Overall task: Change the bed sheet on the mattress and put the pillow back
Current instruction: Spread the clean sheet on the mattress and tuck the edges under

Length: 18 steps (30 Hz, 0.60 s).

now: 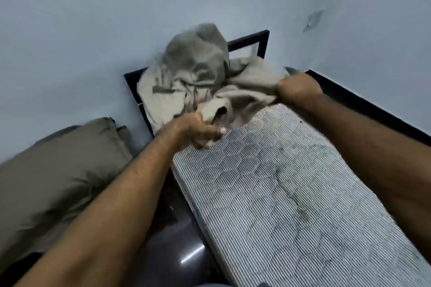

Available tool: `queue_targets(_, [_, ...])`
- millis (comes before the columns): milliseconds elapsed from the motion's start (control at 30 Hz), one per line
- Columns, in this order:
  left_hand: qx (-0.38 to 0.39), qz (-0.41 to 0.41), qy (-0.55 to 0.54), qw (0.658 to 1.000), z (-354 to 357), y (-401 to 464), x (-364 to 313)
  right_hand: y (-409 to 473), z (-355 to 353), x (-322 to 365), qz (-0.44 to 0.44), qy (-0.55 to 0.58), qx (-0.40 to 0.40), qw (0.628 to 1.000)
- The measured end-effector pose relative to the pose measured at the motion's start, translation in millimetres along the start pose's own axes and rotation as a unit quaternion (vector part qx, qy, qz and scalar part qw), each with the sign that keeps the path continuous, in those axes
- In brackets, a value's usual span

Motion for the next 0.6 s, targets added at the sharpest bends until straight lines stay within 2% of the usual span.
queue_targets(33, [0.030, -0.016, 0.045, 0.998, 22.5, -8.5, 10.7, -18.2, 14.3, -0.8, -0.015, -0.017, 0.039, 0.999])
queue_targets(100, [0.038, -0.024, 0.169, 0.985, 57.1, -17.8, 29.6, -54.4, 46.5, -11.0, 0.009, -0.009, 0.112, 0.994])
queue_targets(167, [0.018, 0.000, 0.240, 0.971, 86.5, -25.0, 28.0, -88.0, 77.7, -19.2, 0.018, -0.012, 0.171, 0.985])
queue_targets(233, [-0.016, 0.021, 0.270, 0.962, 110.8, -33.1, 18.3, -119.7, 101.7, -20.1, 0.007, -0.006, 0.175, 0.985])
queue_targets(333, [-0.092, 0.004, 0.220, 0.971, 135.3, -55.2, 10.2, -161.6, 125.9, -28.8, 0.058, 0.003, 0.187, 0.981])
queue_targets(400, [-0.131, 0.016, 0.161, 0.978, 159.0, -68.5, 9.7, -193.0, 142.2, -46.4, 0.080, -0.034, 0.189, 0.978])
queue_targets(467, [-0.095, 0.049, 0.138, 0.985, 193.7, -85.7, 9.8, -226.5, 165.6, -64.0, 0.107, -0.019, 0.214, 0.971])
queue_targets(533, [-0.051, 0.087, 0.134, 0.986, 228.3, -107.2, 8.8, -261.5, 168.3, -74.8, 0.096, -0.043, 0.229, 0.968])
queue_targets(600, [-0.025, 0.119, 0.120, 0.985, 260.4, -122.5, 15.3, -294.6, 162.8, -82.6, 0.150, -0.039, 0.248, 0.956])
Point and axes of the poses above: each hand's wrist, its own y-axis towards the middle knuckle, its own z-axis out of the palm, x = y × z, the point moved 7 cm from there along y, towards the middle knuckle, and after that the axes turned 8 degrees about -x, right-handed, at the moved point
